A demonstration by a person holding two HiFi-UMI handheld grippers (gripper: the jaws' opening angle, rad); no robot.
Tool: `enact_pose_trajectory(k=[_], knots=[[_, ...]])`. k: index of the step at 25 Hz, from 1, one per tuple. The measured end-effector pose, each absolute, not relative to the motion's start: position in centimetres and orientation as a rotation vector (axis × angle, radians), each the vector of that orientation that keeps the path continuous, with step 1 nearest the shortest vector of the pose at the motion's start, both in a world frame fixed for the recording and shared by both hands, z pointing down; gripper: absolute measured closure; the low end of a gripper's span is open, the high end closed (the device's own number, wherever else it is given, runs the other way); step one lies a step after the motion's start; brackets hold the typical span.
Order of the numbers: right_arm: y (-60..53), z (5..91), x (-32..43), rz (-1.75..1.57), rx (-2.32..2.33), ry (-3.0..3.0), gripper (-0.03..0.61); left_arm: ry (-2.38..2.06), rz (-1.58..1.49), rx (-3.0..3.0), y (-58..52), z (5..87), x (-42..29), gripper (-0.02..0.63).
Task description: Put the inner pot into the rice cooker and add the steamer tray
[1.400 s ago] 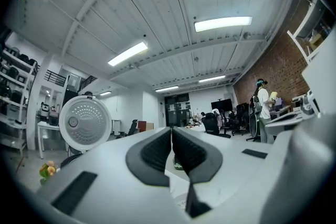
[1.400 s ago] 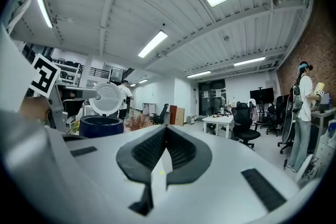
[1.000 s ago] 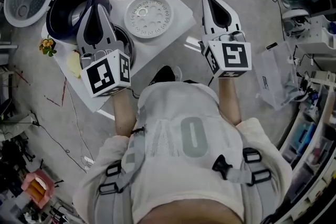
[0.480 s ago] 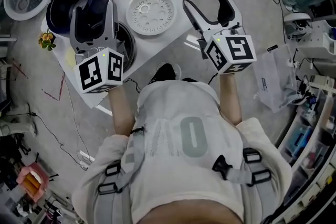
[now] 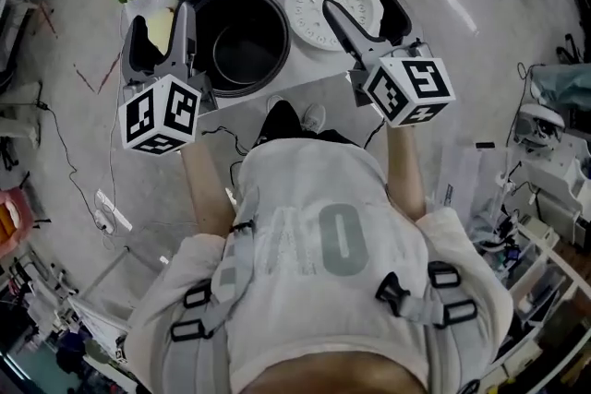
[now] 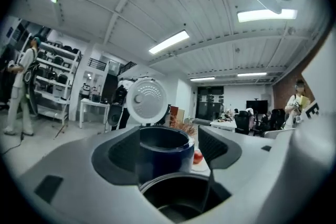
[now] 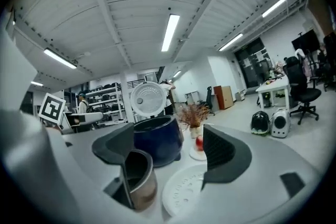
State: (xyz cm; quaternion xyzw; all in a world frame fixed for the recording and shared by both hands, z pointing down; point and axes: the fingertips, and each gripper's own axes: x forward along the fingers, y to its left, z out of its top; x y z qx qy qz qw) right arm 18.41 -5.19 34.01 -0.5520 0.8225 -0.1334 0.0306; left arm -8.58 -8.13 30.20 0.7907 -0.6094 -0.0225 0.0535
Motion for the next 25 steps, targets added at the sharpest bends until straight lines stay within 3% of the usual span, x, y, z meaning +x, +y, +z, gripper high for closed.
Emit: enact_pose_trajectory(k=[11,15,17,19,25], knots=[[-11.1,40.4,8.6,-0.888,-1.428,2.601,0.169,-1.599,-0.356,1.922,-7.9,40.8,-19.4,0.287],[-10.9,43.2,6.2,-1.143,-1.304,2.521,0.183,-1.364,-0.576,1.788,-8.0,43.1,-19.2,0.287],[-10.2,44.5,5.4,-1.252,-1.240,2.469,0.232,-1.272,-0.612,1.758,-7.8,44.1,-18.5,0.287],[-9.7,45.5,4.4,-1.336,-1.188,2.431,0.238,-1.195,-0.633,1.736,-7.7,44.8,-18.1,0.287],[-9.3,47.6,3.4,-1.387,-1.186,2.468,0.260,-1.134,-0.618,1.712,-7.7,46.5,-18.0,0.303]])
